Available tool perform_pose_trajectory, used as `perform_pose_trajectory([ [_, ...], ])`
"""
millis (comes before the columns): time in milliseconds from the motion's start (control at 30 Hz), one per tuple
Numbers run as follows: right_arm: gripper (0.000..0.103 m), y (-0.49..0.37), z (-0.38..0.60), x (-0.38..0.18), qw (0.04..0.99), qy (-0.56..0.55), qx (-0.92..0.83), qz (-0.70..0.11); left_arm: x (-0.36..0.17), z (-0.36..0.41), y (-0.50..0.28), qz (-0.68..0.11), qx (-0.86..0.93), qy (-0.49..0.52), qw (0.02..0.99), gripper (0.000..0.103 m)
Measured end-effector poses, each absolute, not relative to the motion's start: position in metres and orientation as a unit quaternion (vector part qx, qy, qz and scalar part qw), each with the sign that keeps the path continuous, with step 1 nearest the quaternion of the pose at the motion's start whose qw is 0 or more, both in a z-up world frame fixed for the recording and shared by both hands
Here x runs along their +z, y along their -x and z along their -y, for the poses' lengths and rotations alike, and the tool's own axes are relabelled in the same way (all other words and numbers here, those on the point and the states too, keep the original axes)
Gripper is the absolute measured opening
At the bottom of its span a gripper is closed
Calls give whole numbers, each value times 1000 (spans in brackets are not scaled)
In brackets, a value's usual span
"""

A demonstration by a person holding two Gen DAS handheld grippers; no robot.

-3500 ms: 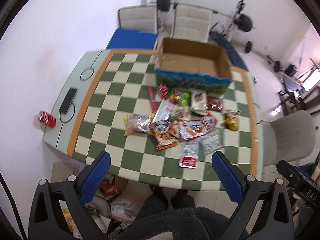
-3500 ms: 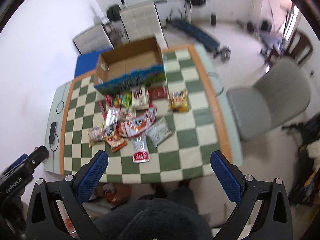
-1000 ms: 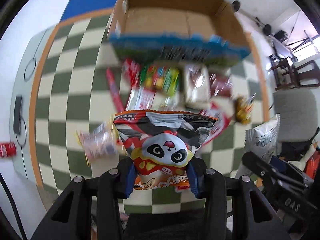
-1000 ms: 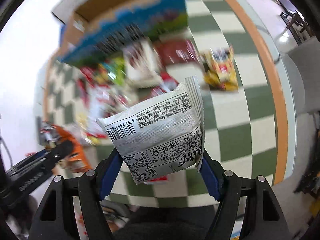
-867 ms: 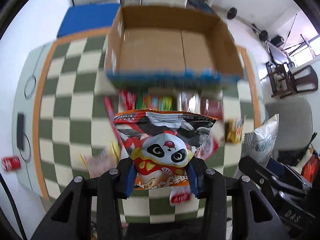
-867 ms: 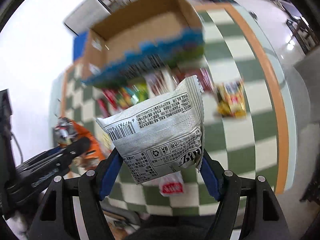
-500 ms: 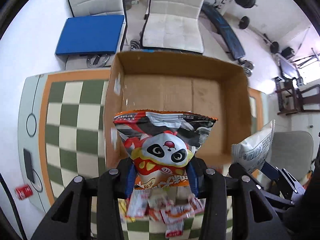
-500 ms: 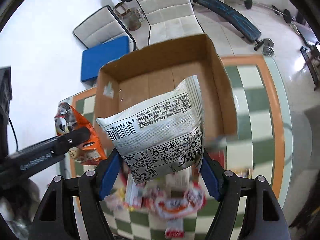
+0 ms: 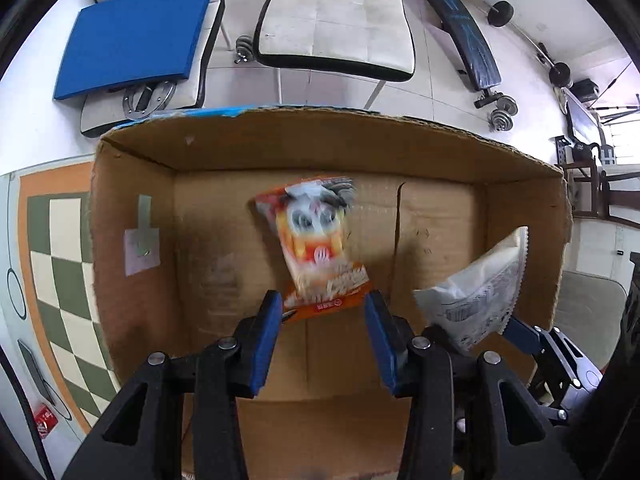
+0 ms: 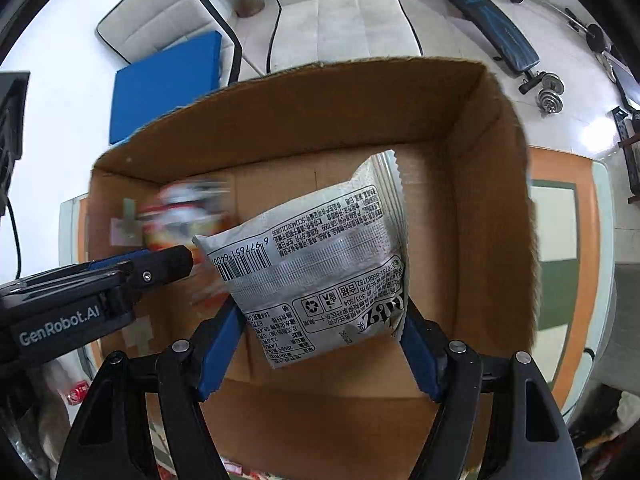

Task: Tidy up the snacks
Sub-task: 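Carry both packets into the cardboard box and open both tools, then grasp the yellow bread bag with left tool while right tool grasps Franzzi cookie pack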

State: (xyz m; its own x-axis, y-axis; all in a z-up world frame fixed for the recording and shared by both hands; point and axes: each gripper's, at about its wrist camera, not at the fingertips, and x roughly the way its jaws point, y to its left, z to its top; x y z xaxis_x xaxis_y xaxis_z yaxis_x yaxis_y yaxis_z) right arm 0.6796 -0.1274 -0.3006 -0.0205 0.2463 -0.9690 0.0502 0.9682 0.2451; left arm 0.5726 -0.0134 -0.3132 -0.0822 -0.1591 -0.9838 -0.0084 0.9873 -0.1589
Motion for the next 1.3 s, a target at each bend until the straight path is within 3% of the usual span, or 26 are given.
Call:
perform_pose_trajectory([
  [67, 79, -685, 126, -308, 687, -103, 75, -715, -316, 17, -577, -736, -59, 51, 673, 41],
  [133, 80, -690, 124, -315, 683, -101, 75, -720, -318, 20, -581, -735, -55, 49, 674, 48],
  [200, 87, -694, 124, -320, 681, -96, 72, -722, -317, 20, -581, -735, -55, 50, 674, 73],
  [233, 91, -693, 125, -320, 682, -95, 71, -722, -317, 19, -581, -735, -55, 52, 674, 78],
  [433, 92, -689, 126, -311, 686, -88, 69, -719, -304, 13, -574, -723, -53, 60, 686, 89],
  [733, 96, -666, 127, -279, 713, -81, 64, -694, -242, 11, -530, -670, -59, 16, 740, 90],
  [967, 96, -617, 116, -226, 741, -87, 93, -660, -183, -8, -450, -610, -46, 2, 791, 90],
  [1133, 96, -559, 110, -197, 745, -103, 112, -649, -175, -36, -383, -611, -32, 27, 791, 90],
  [1300, 96, -496, 98, -207, 723, -107, 119, -672, -203, -69, -319, -634, 3, 27, 773, 90],
])
